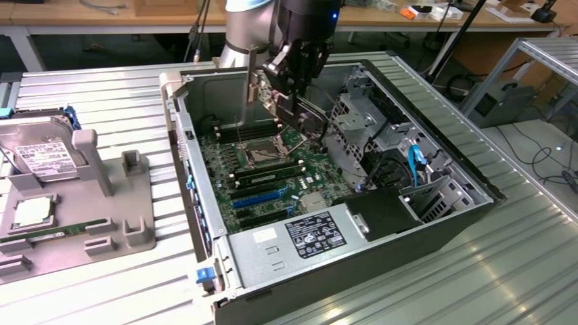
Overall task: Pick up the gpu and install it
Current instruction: 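Insert the gpu into the slot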
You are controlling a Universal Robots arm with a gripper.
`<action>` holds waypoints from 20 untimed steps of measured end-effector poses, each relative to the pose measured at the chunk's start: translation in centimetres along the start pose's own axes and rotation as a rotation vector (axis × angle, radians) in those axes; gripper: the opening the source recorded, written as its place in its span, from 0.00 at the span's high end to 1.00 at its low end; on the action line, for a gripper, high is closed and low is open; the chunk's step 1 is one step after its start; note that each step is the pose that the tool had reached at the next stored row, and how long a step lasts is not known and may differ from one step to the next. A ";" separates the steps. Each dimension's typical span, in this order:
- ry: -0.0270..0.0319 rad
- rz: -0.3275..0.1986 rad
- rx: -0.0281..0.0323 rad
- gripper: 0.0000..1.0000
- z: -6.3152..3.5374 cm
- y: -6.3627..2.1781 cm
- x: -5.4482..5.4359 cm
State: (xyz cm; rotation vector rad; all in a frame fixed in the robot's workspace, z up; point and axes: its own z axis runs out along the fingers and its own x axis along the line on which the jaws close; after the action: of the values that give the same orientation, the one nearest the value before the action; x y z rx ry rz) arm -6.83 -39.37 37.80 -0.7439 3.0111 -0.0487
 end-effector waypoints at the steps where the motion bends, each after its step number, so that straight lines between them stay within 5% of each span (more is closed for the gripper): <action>1: -0.0002 -0.007 -0.0002 0.73 0.00 0.00 0.0; 20: -0.0078 -0.197 -0.0061 0.73 0.04 -0.01 0.0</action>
State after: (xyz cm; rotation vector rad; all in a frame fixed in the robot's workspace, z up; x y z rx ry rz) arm -6.81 -39.37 37.76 -1.0362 2.9205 -0.0424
